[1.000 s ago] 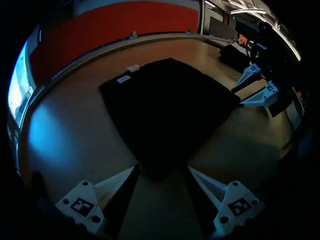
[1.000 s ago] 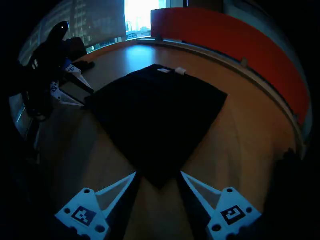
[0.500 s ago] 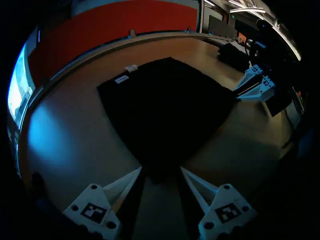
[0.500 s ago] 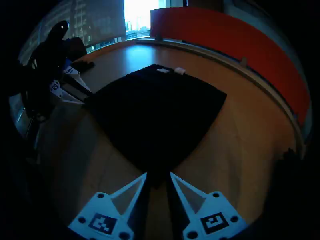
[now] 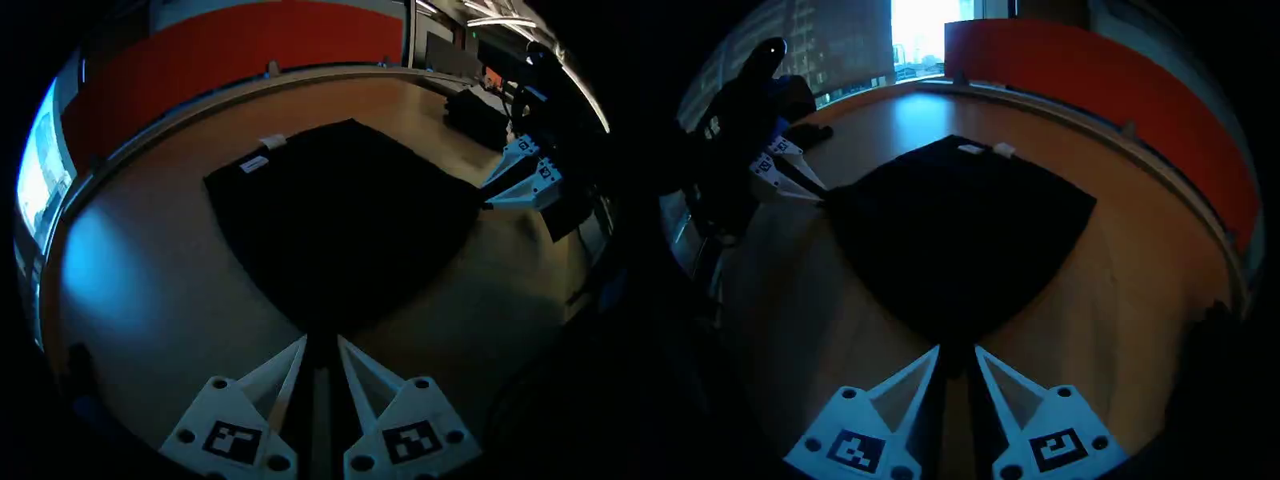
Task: Fold towel
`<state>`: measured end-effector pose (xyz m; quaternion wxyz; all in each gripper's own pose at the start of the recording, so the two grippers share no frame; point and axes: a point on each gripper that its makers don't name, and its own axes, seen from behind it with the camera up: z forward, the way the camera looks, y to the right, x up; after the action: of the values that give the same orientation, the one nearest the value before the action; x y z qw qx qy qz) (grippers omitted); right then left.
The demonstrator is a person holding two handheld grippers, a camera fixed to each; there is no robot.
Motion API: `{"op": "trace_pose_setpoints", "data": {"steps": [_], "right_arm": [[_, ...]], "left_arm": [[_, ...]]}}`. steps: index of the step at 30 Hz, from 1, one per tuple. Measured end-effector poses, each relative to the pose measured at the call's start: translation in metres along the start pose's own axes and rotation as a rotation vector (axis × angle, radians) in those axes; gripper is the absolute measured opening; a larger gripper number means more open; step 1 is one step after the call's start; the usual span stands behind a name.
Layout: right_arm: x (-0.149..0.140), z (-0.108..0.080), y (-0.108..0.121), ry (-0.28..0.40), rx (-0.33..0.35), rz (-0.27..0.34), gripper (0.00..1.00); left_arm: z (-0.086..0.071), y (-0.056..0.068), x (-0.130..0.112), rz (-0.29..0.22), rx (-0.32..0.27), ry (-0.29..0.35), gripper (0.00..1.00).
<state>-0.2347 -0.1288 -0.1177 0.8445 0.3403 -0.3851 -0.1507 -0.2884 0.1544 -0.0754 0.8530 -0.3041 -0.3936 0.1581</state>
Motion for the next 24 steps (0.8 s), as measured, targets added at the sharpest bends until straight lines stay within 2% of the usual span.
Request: {"op": "trace_pose_setpoints", "data": {"steps": [9, 18, 24], "right_arm": [[0.029, -0.024, 0.003, 0.057, -0.019, -0.008, 0.16], [0.059, -0.052, 0.005, 0.101, -0.02, -0.015, 0.16], [0.072, -0.07, 0.008, 0.122, -0.028, -0.029, 0.16]], "left_arm": [[-0.027, -0.001, 0.017, -0.065, 0.008, 0.034, 0.1], [-0.057, -0.001, 0.039, -0.088, 0.037, 0.065, 0.1], [-0.075, 0.005, 0.05, -0.091, 0.029, 0.076, 0.1]]}}
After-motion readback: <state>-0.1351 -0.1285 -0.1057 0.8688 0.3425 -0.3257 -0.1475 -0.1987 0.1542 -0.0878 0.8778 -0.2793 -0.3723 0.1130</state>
